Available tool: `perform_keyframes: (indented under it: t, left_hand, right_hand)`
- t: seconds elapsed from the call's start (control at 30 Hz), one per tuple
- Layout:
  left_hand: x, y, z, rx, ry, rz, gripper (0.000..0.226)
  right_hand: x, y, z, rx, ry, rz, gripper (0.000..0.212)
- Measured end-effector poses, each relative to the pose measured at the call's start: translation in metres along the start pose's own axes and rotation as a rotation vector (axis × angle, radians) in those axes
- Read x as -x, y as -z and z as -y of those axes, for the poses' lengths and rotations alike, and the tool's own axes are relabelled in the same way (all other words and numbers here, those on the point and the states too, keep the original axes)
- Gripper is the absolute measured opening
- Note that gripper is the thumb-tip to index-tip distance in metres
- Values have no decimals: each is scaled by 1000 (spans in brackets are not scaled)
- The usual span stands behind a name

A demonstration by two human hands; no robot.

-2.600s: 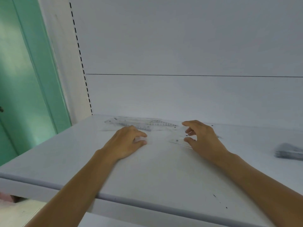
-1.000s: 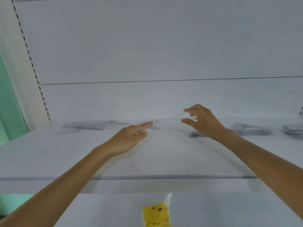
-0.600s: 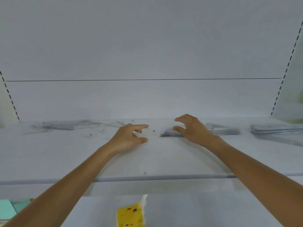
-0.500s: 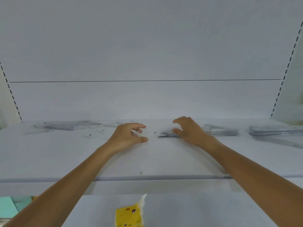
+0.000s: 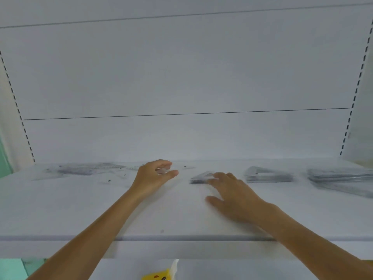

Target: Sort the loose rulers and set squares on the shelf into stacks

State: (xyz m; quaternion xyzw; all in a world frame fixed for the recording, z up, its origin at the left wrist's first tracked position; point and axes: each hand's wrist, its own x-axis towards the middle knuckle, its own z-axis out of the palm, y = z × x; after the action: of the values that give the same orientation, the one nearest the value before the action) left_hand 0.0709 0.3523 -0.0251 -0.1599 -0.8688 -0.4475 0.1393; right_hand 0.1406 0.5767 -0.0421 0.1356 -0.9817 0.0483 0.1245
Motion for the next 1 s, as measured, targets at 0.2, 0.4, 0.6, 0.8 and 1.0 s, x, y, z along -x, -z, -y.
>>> perform_keyframes:
  t: [0.2,0.4,0.6,0.8,1.0]
  left_hand:
    - [-19,-43,-24,11,-10,32,38]
    - [-35,-80,-47,-7,-91,71,41]
    - [-33,-107,-34,-175,-103,185,44]
    - [-34,-112,-33,-261,-145,203,36]
    - [-30,-107,-34,-282,-203,128,39]
  right_hand:
    - [21,-3,8,-112,2,-31,35]
    - [22,-6,6,-144,7,-47,36]
    - [20,-11,3,-130,26,-57,37]
    - [19,-13,1,-175,27,-101,35]
    - [19,-11,-3,-175,26,-94,38]
